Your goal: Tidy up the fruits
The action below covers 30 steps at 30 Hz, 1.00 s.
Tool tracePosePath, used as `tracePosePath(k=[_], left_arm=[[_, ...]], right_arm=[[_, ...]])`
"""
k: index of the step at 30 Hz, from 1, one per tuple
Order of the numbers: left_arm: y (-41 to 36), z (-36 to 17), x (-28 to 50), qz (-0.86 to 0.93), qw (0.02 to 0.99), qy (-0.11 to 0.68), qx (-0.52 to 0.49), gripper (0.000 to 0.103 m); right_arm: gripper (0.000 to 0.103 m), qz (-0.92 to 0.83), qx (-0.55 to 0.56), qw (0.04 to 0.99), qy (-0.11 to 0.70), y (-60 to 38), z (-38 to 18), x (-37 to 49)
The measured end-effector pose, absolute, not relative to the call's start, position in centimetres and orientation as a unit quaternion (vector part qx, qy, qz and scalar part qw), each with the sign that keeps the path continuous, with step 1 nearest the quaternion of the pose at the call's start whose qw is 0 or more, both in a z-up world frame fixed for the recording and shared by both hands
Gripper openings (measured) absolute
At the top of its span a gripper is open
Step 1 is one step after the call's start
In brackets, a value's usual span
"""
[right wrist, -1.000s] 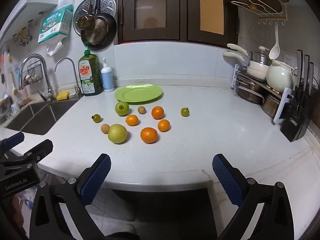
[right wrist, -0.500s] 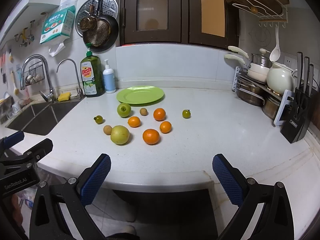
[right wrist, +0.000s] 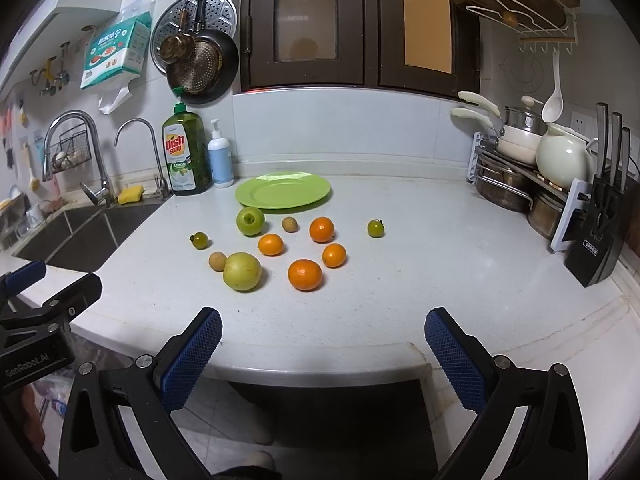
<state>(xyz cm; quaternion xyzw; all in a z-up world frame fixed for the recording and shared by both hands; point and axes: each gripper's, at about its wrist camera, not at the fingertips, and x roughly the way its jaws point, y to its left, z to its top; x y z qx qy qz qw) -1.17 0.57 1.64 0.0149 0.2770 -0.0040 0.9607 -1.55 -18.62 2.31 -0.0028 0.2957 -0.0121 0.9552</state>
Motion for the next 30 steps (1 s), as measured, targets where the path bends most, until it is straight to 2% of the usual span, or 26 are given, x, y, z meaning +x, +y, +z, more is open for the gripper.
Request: tracePosePath(k=[30], left_arm=[[0.78, 1.55, -1.14, -0.006, 0.960, 0.278, 0.013, 0.103]], right_arm=[[0.103, -0.010, -0.002, 0.955, 0.297, -18.30, 2.26, -1.18]])
